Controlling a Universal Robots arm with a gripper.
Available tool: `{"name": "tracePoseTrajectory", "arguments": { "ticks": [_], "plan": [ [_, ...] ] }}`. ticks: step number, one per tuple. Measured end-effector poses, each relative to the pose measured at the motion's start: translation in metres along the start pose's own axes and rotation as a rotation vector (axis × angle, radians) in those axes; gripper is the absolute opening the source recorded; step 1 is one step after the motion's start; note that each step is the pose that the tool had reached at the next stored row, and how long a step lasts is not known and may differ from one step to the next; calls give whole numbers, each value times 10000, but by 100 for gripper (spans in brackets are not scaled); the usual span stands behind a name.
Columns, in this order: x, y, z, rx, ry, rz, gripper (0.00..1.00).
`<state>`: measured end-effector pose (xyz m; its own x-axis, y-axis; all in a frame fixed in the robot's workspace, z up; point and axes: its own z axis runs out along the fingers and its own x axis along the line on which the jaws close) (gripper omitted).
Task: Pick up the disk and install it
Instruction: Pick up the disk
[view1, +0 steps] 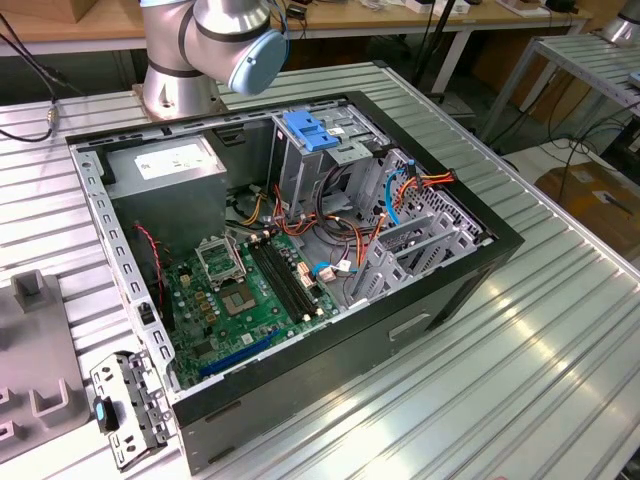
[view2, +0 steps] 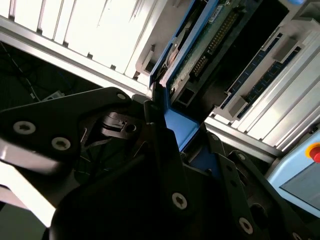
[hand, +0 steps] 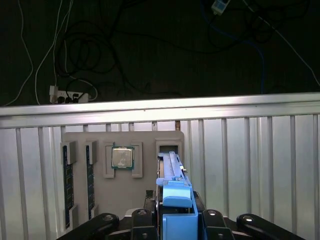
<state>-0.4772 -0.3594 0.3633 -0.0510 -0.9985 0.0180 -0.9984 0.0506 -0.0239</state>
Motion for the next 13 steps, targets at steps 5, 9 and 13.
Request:
{"name": "tracePoseTrajectory", "arguments": {
  "ticks": [5, 9, 13],
  "plan": [
    [0, 0, -19, -1, 0, 0, 37],
    [1, -1, -42, -2, 1, 0, 37],
    [1, -1, -55, 0, 0, 0, 37]
  ]
}}
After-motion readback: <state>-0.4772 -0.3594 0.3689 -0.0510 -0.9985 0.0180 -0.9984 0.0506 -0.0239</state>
